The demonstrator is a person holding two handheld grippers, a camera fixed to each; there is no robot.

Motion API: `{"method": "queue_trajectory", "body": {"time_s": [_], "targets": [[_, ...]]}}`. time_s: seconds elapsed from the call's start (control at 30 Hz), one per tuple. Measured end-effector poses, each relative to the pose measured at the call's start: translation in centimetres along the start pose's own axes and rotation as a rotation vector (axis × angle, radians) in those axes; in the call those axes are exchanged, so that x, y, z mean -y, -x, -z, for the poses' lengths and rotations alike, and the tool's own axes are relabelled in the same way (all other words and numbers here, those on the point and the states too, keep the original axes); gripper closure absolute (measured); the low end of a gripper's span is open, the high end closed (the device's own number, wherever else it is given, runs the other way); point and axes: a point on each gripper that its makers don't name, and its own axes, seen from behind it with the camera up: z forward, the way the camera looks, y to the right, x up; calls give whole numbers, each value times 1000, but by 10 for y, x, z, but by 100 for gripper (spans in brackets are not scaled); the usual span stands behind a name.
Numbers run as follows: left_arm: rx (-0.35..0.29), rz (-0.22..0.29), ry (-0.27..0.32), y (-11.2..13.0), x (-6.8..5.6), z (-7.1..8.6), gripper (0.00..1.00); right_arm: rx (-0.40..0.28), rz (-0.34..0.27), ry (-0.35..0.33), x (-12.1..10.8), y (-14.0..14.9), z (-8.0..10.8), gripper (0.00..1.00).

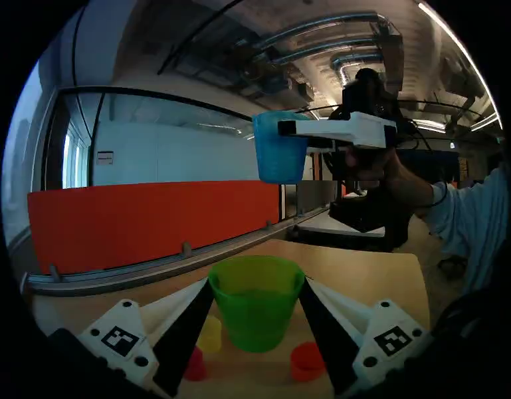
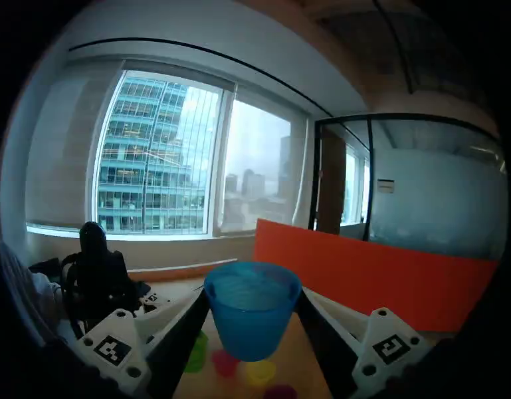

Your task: Pour water

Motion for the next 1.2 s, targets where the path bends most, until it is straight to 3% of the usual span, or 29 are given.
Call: {"method": "queue_trajectory", "body": {"time_s": [0.57,1.2], "targets": [[55,-10,-58,22,25,16,13,22,-26,87,-44,38,37,9],[150,-25,-56,51,26,26,13,77,-41,104,-53,81,60,9]]}}
